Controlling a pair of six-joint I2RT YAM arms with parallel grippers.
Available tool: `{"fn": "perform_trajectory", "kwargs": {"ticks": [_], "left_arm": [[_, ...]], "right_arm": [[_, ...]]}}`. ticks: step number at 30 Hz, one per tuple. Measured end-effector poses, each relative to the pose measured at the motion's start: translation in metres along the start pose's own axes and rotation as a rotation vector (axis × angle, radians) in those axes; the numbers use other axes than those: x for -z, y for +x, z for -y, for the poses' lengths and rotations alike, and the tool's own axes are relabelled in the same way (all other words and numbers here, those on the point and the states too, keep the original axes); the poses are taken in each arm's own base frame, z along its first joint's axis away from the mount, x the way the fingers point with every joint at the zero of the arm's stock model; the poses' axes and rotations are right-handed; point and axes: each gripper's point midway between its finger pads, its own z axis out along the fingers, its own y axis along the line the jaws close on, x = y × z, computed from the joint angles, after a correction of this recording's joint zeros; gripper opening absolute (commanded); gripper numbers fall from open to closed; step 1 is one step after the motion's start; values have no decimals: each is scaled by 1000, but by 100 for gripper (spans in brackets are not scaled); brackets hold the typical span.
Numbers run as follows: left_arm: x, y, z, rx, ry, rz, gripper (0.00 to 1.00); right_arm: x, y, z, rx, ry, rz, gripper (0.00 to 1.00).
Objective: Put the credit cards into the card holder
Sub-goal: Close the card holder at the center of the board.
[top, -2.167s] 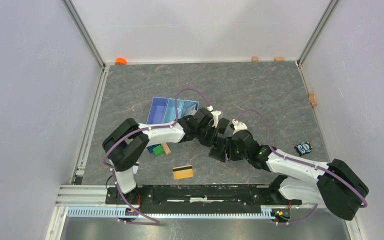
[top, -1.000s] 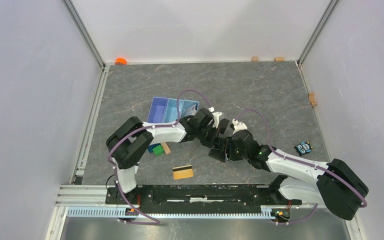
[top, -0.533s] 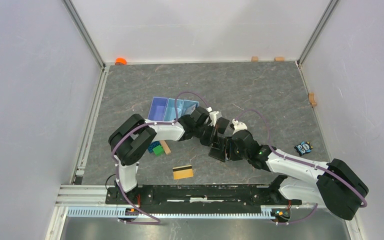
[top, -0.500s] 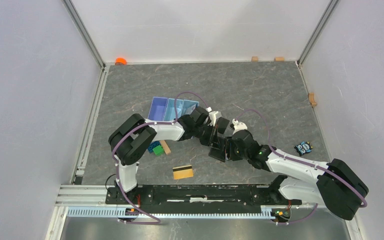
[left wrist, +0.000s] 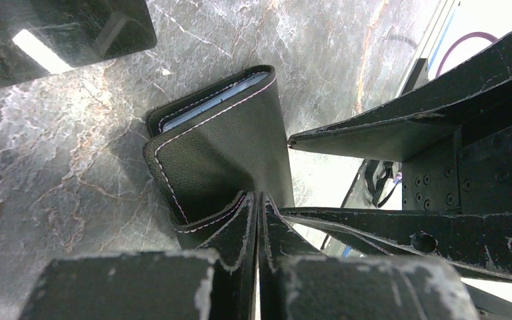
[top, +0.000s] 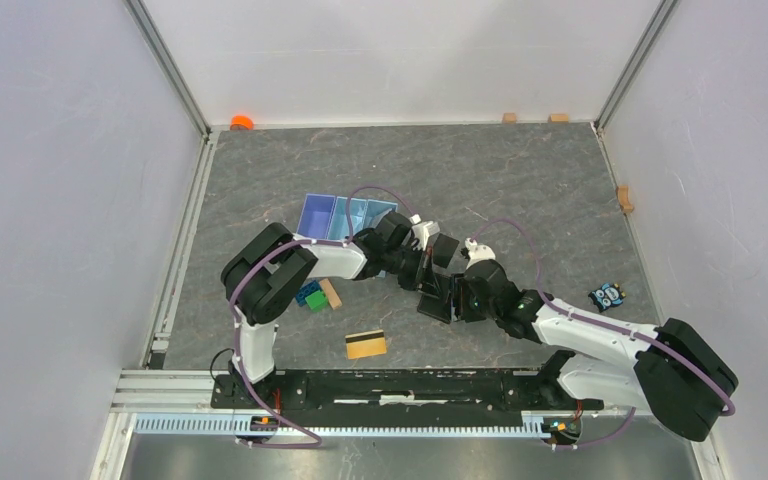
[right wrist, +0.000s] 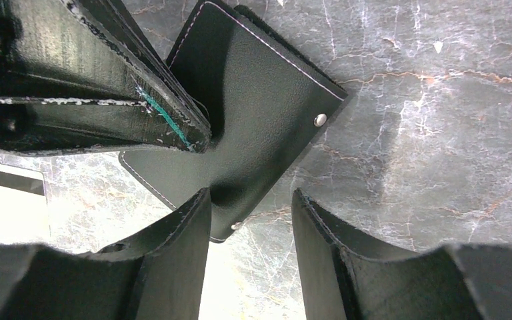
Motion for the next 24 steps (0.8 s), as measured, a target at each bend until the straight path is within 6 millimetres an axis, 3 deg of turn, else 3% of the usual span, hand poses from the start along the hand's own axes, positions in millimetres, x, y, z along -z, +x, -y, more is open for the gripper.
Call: {"fn": "perform_trajectory", "kwargs": {"ticks": [14, 21, 24], "left_arm": [[1, -1, -1, 1, 27, 12, 2], [4, -11, -1, -4, -13, 14, 2], [4, -18, 5, -15, -20, 14, 9]], "right_arm": [[6, -2, 3, 4, 12, 12, 53], [17, -21, -4, 20, -4, 62, 54], [21, -30, -8, 25, -16, 87, 55]]}}
